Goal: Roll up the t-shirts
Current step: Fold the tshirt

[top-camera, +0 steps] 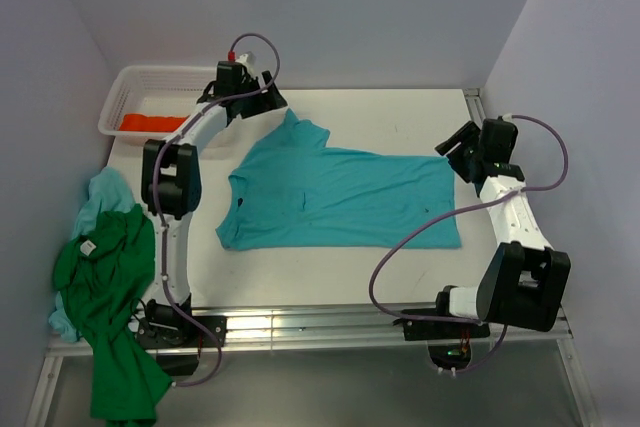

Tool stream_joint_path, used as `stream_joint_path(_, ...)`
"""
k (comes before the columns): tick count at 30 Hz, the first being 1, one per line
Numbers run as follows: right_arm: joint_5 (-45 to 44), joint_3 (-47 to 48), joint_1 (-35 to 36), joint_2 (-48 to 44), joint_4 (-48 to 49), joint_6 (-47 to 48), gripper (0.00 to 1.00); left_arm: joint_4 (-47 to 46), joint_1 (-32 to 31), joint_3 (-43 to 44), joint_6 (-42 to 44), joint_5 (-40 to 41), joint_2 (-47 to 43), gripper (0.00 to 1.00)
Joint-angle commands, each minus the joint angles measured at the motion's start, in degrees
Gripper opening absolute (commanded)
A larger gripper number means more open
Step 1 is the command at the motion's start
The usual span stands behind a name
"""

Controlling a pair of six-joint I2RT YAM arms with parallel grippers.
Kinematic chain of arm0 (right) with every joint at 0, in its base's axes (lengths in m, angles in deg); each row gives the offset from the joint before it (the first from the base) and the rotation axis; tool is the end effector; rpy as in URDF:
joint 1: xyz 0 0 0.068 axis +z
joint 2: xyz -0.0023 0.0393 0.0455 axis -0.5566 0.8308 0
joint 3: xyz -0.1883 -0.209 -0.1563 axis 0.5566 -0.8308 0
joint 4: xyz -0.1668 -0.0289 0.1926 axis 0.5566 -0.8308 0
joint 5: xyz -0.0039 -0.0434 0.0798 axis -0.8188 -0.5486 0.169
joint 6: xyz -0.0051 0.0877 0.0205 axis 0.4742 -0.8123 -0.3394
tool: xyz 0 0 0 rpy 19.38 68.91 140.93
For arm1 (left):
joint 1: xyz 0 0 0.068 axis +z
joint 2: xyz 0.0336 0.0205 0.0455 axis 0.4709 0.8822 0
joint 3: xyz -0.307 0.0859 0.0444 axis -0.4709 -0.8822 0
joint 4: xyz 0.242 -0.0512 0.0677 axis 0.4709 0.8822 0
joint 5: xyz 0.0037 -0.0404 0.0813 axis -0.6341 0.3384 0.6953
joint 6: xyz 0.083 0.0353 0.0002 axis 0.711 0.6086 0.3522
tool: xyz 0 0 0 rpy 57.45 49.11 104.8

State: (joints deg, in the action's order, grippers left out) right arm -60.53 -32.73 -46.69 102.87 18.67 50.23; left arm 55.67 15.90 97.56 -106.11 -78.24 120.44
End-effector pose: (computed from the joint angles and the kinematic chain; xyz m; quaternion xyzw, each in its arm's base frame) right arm 0.2923 -0.0533 0.2932 0.3403 0.8239 0.1635 0.4227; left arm 0.5698 -0.1480 0.2481 -0.0462 0.8687 -0.2888 0.3997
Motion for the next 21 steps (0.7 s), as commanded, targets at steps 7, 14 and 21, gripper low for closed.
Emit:
stream_joint_path(7, 0.08, 3.12, 0.38, 4.02, 5.74, 1.73, 0.7, -1.48, -0.03, 21.48, 2.04, -1.85, 15.67, 0.91)
stream_joint_path(14, 1.22, 3.47, 0.38, 3.94, 5.93, 1.55, 0.7, -3.75, 0.06, 25.19, -1.12, -6.93, 20.16, 0.82)
stream_joint_path(21, 1.75, 3.65, 0.29, 4.46, 5.58, 1.55, 0.7, -1.65, -0.47, 26.77, -2.18, -6.94, 22.7, 0.67)
